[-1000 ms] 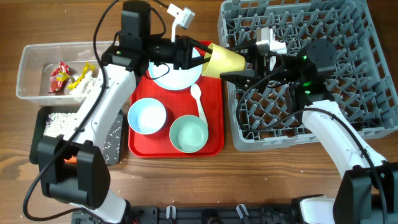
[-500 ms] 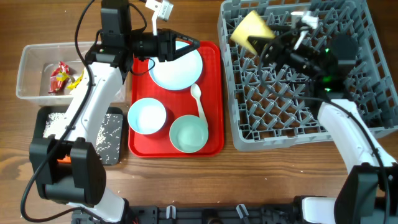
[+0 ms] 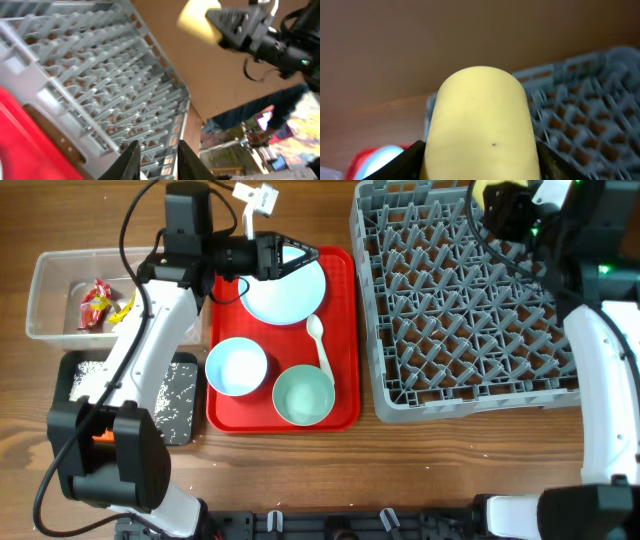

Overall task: Sort waste into correct bins and load items into the dishwasher rack
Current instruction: 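Lower the yellow cup into the grey rack with right gripper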

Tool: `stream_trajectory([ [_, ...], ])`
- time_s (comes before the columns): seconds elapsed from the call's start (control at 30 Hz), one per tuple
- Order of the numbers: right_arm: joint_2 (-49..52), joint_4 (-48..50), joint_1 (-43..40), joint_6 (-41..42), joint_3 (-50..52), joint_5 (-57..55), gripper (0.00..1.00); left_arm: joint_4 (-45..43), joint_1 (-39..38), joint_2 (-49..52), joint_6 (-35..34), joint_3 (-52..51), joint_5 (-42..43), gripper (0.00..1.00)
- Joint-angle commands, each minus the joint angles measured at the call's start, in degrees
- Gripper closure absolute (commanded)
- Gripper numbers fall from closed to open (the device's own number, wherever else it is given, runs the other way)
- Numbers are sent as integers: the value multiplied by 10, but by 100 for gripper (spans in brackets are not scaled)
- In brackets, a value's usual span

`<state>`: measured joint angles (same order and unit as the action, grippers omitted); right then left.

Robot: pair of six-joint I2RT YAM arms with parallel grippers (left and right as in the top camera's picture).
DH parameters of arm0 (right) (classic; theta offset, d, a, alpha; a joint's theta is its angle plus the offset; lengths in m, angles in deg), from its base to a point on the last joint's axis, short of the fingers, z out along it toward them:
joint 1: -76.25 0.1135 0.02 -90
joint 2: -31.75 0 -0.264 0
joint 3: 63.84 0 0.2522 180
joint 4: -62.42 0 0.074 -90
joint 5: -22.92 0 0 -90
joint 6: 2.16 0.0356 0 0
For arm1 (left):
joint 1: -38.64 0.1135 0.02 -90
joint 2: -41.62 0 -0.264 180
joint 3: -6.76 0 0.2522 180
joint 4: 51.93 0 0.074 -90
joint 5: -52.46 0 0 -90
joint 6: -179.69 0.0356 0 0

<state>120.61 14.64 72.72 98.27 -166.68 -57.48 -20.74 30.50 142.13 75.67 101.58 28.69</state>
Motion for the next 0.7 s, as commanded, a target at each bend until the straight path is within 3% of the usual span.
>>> stream_trajectory([
  [0.0,60,-62,12,-38,-4,-43,73,23,1,4,1,3,-58,76],
  [0.6,229,-71,43,-105,-4,-61,77,64,1,4,2,3,-115,71],
  [0.63,232,-69,43,-105,-4,-62,75,64,1,4,2,3,-118,71],
  [0.67,235,-68,43,-105,-4,-62,52,64,1,4,2,3,-119,66],
])
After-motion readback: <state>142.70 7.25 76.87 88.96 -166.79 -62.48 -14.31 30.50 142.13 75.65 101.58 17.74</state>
